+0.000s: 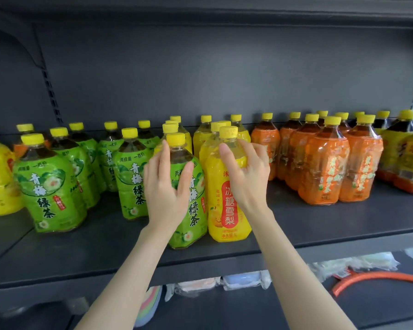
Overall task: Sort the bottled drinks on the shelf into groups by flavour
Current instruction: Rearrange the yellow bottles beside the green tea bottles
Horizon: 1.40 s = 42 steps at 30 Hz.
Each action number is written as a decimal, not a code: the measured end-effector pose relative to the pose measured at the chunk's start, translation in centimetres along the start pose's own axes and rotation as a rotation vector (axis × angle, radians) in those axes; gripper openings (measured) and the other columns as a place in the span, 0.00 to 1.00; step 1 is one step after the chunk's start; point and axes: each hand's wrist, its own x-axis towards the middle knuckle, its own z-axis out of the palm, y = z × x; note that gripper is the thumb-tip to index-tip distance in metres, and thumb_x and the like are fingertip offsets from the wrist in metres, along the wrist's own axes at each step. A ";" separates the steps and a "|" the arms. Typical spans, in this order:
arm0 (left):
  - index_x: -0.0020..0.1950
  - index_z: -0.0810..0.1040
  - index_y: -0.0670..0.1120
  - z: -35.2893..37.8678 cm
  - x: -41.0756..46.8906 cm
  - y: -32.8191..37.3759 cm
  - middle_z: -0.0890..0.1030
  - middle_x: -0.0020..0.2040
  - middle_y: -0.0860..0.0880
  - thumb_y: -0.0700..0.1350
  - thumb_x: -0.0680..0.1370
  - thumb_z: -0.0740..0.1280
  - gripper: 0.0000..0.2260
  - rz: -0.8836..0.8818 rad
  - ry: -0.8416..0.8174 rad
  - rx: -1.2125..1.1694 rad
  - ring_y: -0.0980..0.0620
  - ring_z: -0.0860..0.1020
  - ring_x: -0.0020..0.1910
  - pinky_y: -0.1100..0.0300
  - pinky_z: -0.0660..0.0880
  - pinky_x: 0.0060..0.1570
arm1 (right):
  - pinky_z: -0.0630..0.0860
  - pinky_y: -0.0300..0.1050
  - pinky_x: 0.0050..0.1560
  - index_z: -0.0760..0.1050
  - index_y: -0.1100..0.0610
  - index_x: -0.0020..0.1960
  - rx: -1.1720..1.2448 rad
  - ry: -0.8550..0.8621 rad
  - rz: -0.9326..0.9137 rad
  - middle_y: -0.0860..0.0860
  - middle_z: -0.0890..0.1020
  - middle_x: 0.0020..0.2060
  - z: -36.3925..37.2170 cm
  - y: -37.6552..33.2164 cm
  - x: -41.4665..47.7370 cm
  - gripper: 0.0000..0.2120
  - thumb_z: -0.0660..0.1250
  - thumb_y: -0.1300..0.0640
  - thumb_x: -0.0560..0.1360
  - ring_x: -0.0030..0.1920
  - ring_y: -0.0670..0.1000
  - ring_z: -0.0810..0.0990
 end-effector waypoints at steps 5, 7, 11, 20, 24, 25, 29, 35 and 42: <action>0.69 0.69 0.38 -0.1 -0.2 0.2 0.74 0.62 0.39 0.55 0.82 0.52 0.25 0.054 0.064 0.064 0.43 0.72 0.61 0.55 0.64 0.61 | 0.70 0.49 0.62 0.74 0.53 0.64 -0.043 0.048 0.014 0.48 0.75 0.59 0.4 -0.1 -0.5 0.26 0.60 0.36 0.74 0.60 0.48 0.72; 0.66 0.72 0.39 -0.2 -0.2 0.4 0.74 0.62 0.40 0.51 0.82 0.56 0.19 0.077 0.111 0.080 0.43 0.72 0.61 0.51 0.66 0.61 | 0.70 0.50 0.63 0.73 0.53 0.65 -0.035 0.039 0.019 0.48 0.76 0.60 0.4 0.0 -0.6 0.24 0.59 0.38 0.77 0.59 0.46 0.73; 0.61 0.75 0.40 -0.4 -0.9 1.9 0.74 0.61 0.40 0.43 0.79 0.62 0.12 0.178 0.159 0.119 0.43 0.72 0.61 0.44 0.68 0.59 | 0.70 0.52 0.65 0.70 0.52 0.69 -0.001 -0.041 0.033 0.48 0.77 0.64 -0.5 0.5 -1.2 0.24 0.54 0.41 0.79 0.64 0.47 0.74; 0.70 0.67 0.42 3.6 -0.3 7.4 0.68 0.70 0.41 0.51 0.79 0.60 0.22 0.188 -0.030 0.026 0.45 0.67 0.69 0.54 0.66 0.66 | 0.74 0.35 0.40 0.79 0.58 0.53 0.076 -0.080 -0.012 0.47 0.83 0.42 -3.9 3.6 2.2 0.09 0.62 0.55 0.80 0.41 0.43 0.80; 0.74 0.60 0.44 5.8 -0.5 7.6 0.69 0.70 0.41 0.57 0.78 0.60 0.28 0.112 -0.001 0.215 0.44 0.69 0.68 0.52 0.68 0.63 | 0.77 0.43 0.43 0.78 0.54 0.51 0.079 -0.183 -0.004 0.43 0.81 0.42 -4.0 6.1 4.8 0.07 0.62 0.54 0.79 0.44 0.49 0.82; 0.73 0.61 0.44 6.1 -0.5 7.4 0.72 0.67 0.41 0.57 0.78 0.61 0.28 0.127 0.022 0.245 0.45 0.71 0.65 0.53 0.70 0.60 | 0.77 0.43 0.45 0.78 0.54 0.51 0.095 -0.212 -0.001 0.43 0.81 0.43 -3.9 6.7 5.5 0.07 0.63 0.54 0.79 0.45 0.50 0.82; 0.72 0.64 0.41 6.8 -0.5 7.3 0.77 0.60 0.42 0.55 0.78 0.61 0.27 0.141 0.099 0.276 0.45 0.75 0.59 0.54 0.72 0.57 | 0.76 0.36 0.52 0.76 0.57 0.59 0.137 -0.342 0.057 0.46 0.80 0.52 -2.6 9.1 8.1 0.12 0.64 0.52 0.79 0.52 0.45 0.78; 0.72 0.62 0.42 7.5 -0.6 7.2 0.76 0.62 0.42 0.56 0.78 0.59 0.27 0.138 0.113 0.323 0.46 0.73 0.62 0.57 0.70 0.59 | 0.72 0.43 0.60 0.64 0.54 0.72 0.242 -0.491 0.177 0.50 0.75 0.61 0.2 11.4 10.7 0.28 0.67 0.47 0.76 0.61 0.48 0.74; 0.72 0.62 0.42 7.7 -0.6 6.9 0.76 0.62 0.42 0.55 0.78 0.60 0.27 0.144 0.128 0.339 0.47 0.72 0.62 0.57 0.71 0.58 | 0.71 0.52 0.67 0.62 0.53 0.74 0.219 -0.566 0.137 0.54 0.73 0.66 1.1 12.6 11.4 0.29 0.64 0.45 0.77 0.66 0.51 0.72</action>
